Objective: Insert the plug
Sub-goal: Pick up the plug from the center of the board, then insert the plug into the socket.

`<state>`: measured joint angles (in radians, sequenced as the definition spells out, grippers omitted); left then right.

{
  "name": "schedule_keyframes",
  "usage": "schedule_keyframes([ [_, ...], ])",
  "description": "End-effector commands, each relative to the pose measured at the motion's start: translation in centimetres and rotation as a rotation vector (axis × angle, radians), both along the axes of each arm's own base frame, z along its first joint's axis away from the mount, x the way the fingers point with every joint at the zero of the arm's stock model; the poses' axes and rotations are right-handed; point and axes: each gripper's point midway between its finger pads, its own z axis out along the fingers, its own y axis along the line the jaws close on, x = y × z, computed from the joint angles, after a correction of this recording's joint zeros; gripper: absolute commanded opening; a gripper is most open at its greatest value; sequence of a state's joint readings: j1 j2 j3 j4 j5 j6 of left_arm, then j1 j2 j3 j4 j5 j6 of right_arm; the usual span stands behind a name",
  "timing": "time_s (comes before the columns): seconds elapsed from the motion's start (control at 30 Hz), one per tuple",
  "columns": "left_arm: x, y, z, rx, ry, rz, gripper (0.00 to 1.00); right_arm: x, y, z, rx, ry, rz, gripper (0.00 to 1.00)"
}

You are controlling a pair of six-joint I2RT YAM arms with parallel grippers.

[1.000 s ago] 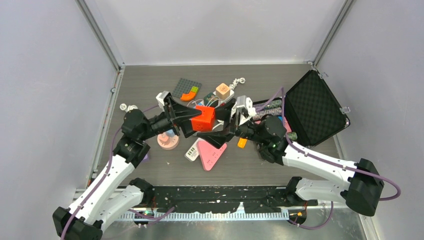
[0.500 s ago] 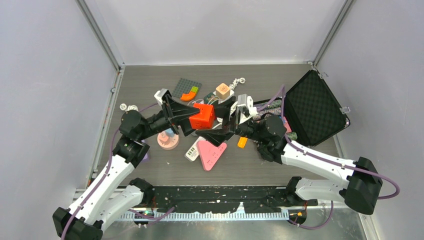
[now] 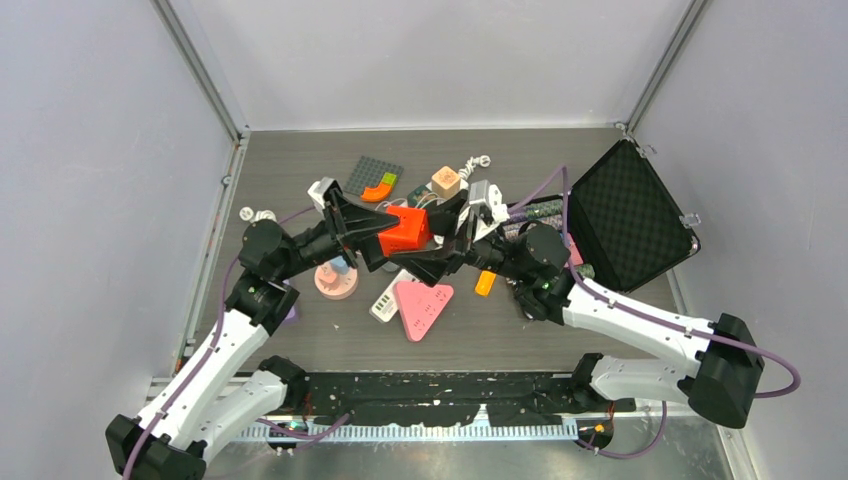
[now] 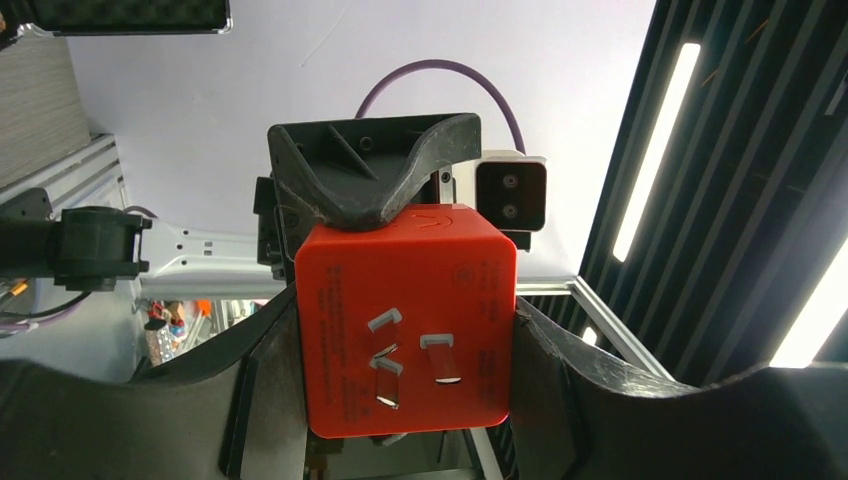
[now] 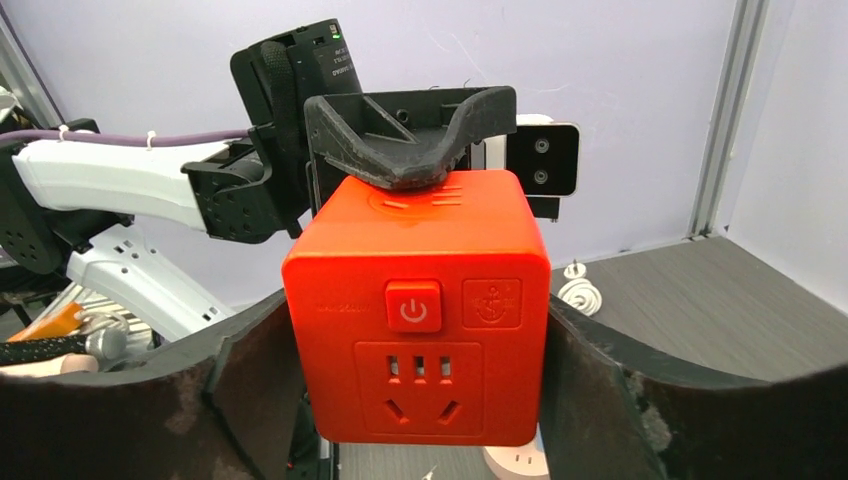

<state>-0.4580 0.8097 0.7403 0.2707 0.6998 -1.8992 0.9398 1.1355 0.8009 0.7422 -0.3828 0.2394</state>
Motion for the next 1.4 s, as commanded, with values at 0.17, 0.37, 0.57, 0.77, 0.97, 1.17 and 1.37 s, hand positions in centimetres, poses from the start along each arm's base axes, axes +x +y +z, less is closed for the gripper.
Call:
schedule_keyframes([
  [0.17, 0.0, 0.2, 1.4, -0.017, -0.057, 0.011, 0.00, 0.6, 0.3, 2.3, 0.049, 0.033, -0.020, 0.70],
  [0.37, 0.2, 0.1, 0.7, -0.004, -0.036, 0.012, 0.17, 1.1, 0.2, 2.3, 0.042, 0.053, -0.049, 0.21],
  [0.57, 1.2, 0.4, -1.8, 0.110, -0.053, 0.061, 0.78, 2.7, -0.6, 0.4, -0.056, 0.156, -0.114, 0.05],
  [0.77, 3.1, 2.6, -7.2, 0.382, -0.140, 0.160, 1.00, 4.4, -3.6, -5.1, -0.214, 0.331, -0.239, 0.05],
  [0.97, 4.4, 5.0, -16.3, 0.811, -0.252, 0.100, 1.00, 4.4, -6.3, -13.4, -0.408, 0.489, -0.338, 0.05],
  [1.17, 5.9, 6.6, -26.3, 1.104, -0.285, -0.088, 0.98, 3.8, -6.8, -17.3, -0.476, 0.561, -0.340, 0.05],
  [1.37, 6.2, 6.1, -31.0, 1.125, -0.306, -0.257, 1.00, 3.4, -6.2, -18.6, -0.513, 0.570, -0.301, 0.05],
])
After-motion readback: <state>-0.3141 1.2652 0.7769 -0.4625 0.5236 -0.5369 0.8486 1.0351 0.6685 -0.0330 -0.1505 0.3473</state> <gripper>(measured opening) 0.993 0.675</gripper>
